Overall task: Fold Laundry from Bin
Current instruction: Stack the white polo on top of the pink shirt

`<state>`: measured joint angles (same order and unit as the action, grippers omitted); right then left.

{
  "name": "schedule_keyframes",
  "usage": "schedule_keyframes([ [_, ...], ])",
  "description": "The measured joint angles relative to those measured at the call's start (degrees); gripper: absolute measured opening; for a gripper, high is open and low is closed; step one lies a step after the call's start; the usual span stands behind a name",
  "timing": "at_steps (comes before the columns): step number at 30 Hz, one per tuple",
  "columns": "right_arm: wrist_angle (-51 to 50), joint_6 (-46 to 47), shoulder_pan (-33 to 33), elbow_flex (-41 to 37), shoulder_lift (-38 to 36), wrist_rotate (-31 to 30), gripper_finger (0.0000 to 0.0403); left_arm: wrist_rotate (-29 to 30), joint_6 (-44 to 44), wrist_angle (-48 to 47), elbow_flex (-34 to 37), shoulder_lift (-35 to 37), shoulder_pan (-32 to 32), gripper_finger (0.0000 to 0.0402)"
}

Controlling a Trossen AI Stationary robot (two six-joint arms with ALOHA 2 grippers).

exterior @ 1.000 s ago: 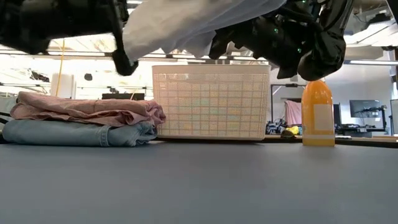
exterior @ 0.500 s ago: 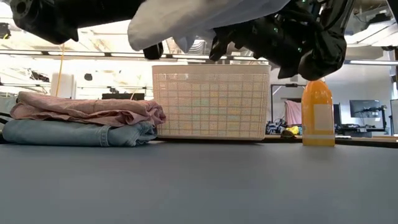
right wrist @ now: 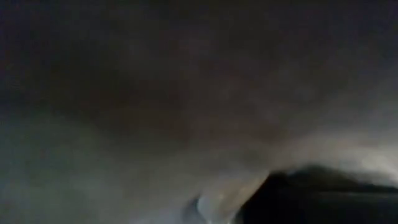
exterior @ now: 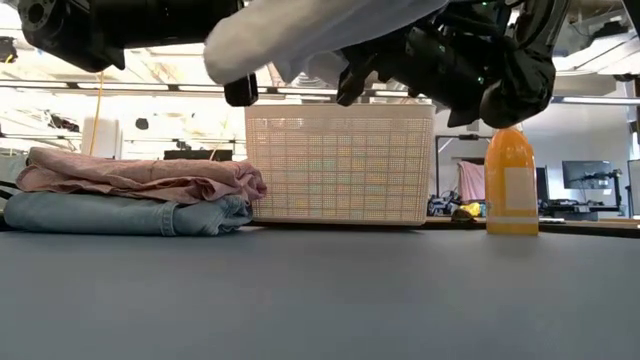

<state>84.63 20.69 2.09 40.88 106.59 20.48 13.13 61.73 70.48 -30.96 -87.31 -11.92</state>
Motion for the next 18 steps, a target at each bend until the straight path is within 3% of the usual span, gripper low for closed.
schedule_keyframes([
  [8,-3.8,1.3,4.7,0.2,-0.2,4.3,0.0023,1.3,0.0,3.9,0.2,0.1,-0.5,0.0028],
  [12,-12.7,1.6,8.1,-0.2,0.8,0.6,0.0021,-4.4,-0.7,12.0,-0.3,0.6,-1.3,0.0028],
  [18,-19.3,1.2,10.8,0.1,0.3,2.2,0.0021,-2.2,-3.9,12.7,0.0,3.2,-1.6,0.0028],
])
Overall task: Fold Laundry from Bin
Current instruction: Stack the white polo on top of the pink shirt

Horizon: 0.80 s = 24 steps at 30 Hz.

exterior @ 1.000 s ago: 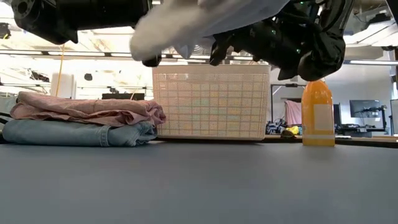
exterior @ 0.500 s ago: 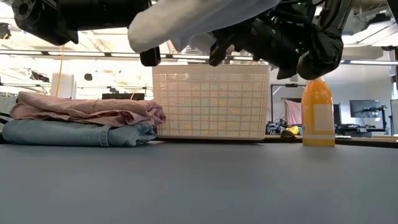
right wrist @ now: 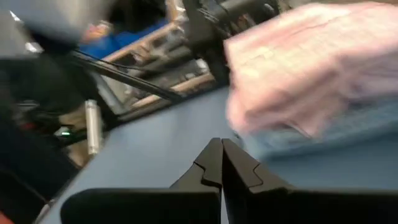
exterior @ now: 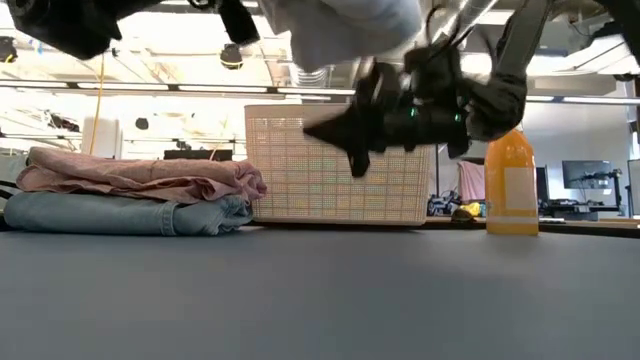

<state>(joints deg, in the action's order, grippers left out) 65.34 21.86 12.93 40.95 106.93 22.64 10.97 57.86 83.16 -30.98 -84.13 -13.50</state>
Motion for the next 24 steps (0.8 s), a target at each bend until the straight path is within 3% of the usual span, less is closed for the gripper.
schedule_keyframes([
  [5,-1.4,-0.8,0.8,0.0,-0.2,-1.0,0.0021,4.2,-3.0,-4.6,2.1,6.1,1.9,0.0028],
  [9,-5.4,0.0,0.8,0.0,-0.1,-0.5,0.0021,5.0,-4.3,-12.3,4.5,16.4,5.0,0.0028],
  [16,-9.0,-1.2,-0.1,0.0,-0.1,-0.4,0.002,9.0,-3.7,-49.9,6.3,37.5,10.3,0.0028],
  [24,-8.9,-2.2,-1.3,0.0,-0.1,-0.4,0.0021,11.5,0.0,-87.4,6.3,52.3,17.1,0.0028],
])
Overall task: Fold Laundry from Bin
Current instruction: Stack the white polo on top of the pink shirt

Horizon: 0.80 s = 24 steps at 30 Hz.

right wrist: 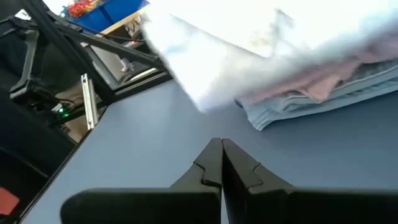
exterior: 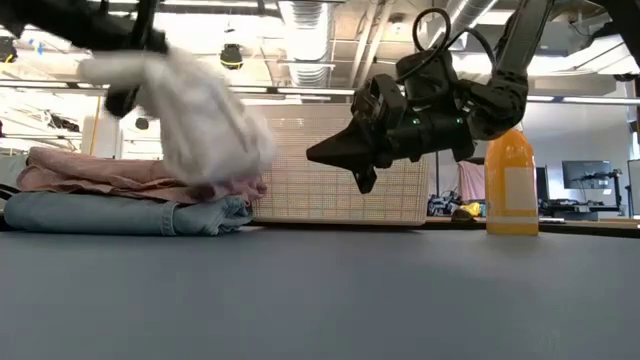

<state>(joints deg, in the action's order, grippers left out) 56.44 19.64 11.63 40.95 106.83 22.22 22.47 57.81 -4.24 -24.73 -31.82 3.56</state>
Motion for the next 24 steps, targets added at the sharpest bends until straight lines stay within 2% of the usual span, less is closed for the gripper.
schedule_keyframes([
  [2,-0.1,0.0,-0.4,0.0,0.0,0.0,0.0021,0.9,1.2,-10.2,0.0,2.7,2.7,0.0028],
  [4,-0.2,0.0,-0.6,0.0,0.0,0.0,0.0021,1.5,1.2,-16.5,0.1,5.3,5.6,0.0028],
  [15,-0.3,0.0,-2.9,0.0,0.0,0.0,0.0021,0.2,-7.0,-27.4,0.0,13.9,18.1,0.0028],
  [20,-0.3,-0.1,-3.6,0.0,0.0,0.0,0.0021,0.1,-9.6,-37.1,0.0,13.2,22.9,0.0028],
  [24,-0.2,-0.1,-3.9,0.0,0.0,0.0,0.0021,-1.2,-12.6,-36.0,0.0,11.7,25.2,0.0028],
])
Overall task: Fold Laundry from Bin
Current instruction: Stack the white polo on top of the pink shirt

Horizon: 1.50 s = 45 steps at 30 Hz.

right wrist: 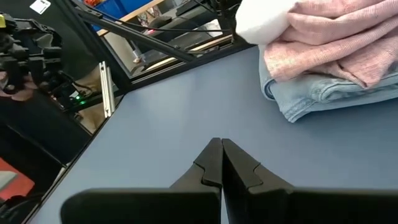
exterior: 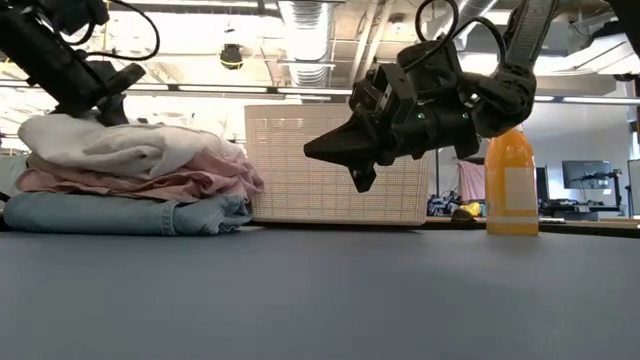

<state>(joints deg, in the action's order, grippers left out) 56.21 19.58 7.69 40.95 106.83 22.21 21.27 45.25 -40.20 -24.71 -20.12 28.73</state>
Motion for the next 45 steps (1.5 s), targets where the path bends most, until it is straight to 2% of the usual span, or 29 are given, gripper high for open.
schedule_keyframes([
  [4,0.0,0.3,-0.6,0.0,0.0,0.0,0.0021,-0.1,-5.3,1.2,0.0,-1.8,0.7,0.0058],
  [11,0.0,0.4,-1.0,0.0,0.0,0.2,0.0021,-5.2,-6.9,1.1,-0.4,-4.8,0.7,0.017],
  [15,0.0,0.4,-0.4,0.4,0.0,0.4,0.0021,-6.3,-9.3,-2.3,-5.1,-5.0,0.7,0.0203],
  [18,0.0,0.5,0.2,1.3,0.0,1.9,0.0021,-4.4,-11.6,-6.7,-10.9,-5.0,0.7,0.0208],
  [23,0.0,-2.1,1.1,3.5,0.0,3.2,0.0021,4.2,-15.4,-14.3,-20.9,-5.1,0.7,0.0209],
  [26,-0.1,-6.1,0.8,5.3,0.0,0.5,0.0021,8.4,-16.8,-12.7,-23.3,-5.2,0.7,0.0209],
  [30,0.3,-15.2,-2.6,9.5,3.1,-14.5,0.0019,-2.0,-21.3,0.3,-18.7,-8.1,0.6,0.021],
  [32,-0.2,-18.6,-3.6,13.2,6.8,-18.9,0.0019,-3.8,-22.7,5.9,-15.1,-11.9,0.6,0.021],
  [35,-0.2,-18.3,-3.1,19.4,12.7,-19.9,0.0019,-4.9,-24.3,14.9,-11.4,-19.3,0.7,0.021],
  [38,1.1,-18.1,-1.4,23.7,16.4,-20.0,0.0019,-7.2,-26.8,20.6,-11.1,-25.9,0.6,0.021],
  [41,2.5,-18.1,0.0,27.1,18.3,-21.3,0.0018,-5.8,-28.9,21.4,-11.9,-31.8,1.2,0.021],
  [45,-2.2,-16.7,1.5,32.1,21.1,-21.8,0.0018,-5.6,-31.0,21.8,-13.3,-37.6,4.1,0.021],
])
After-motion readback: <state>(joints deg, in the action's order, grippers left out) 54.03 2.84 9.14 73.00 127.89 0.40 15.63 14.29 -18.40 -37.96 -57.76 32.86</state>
